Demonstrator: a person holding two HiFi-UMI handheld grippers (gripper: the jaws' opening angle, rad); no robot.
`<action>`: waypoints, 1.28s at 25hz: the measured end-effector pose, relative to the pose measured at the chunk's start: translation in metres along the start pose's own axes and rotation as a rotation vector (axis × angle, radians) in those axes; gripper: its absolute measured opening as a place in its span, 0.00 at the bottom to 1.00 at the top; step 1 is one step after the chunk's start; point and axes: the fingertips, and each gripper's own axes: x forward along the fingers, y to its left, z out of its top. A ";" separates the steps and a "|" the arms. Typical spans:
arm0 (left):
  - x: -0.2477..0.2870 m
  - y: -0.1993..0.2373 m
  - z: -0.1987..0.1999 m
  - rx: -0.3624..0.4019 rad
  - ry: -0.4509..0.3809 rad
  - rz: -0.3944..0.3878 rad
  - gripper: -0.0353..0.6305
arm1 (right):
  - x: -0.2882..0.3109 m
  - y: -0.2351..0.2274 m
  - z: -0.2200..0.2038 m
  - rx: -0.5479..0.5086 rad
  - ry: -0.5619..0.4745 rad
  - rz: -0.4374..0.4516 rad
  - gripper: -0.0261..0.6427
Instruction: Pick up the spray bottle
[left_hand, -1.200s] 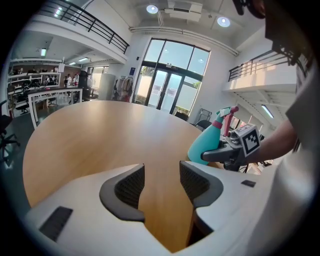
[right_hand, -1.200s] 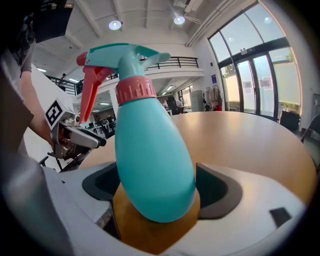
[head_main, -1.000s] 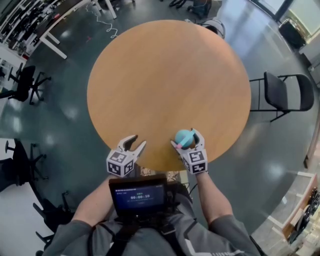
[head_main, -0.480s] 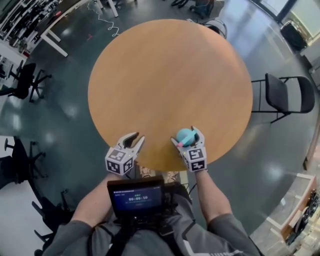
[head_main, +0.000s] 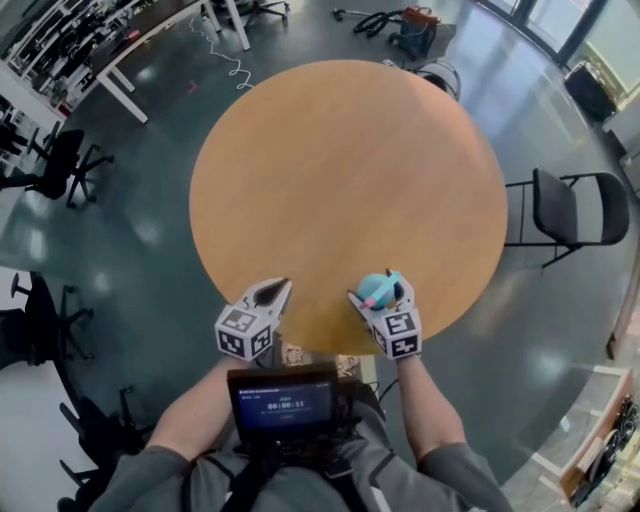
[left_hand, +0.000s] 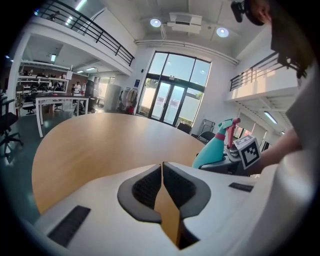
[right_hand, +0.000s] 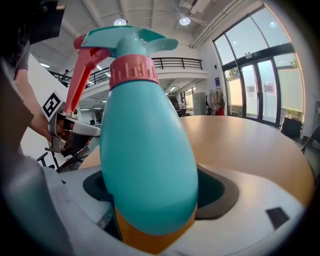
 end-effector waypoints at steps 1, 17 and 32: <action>0.000 -0.002 0.004 -0.001 -0.012 -0.010 0.08 | -0.002 0.001 0.005 -0.005 0.001 0.003 0.72; -0.031 -0.032 0.074 0.076 -0.175 -0.115 0.06 | -0.057 0.015 0.107 -0.037 -0.057 0.017 0.72; -0.077 -0.038 0.144 0.171 -0.290 -0.096 0.06 | -0.117 0.032 0.184 -0.070 -0.121 0.025 0.72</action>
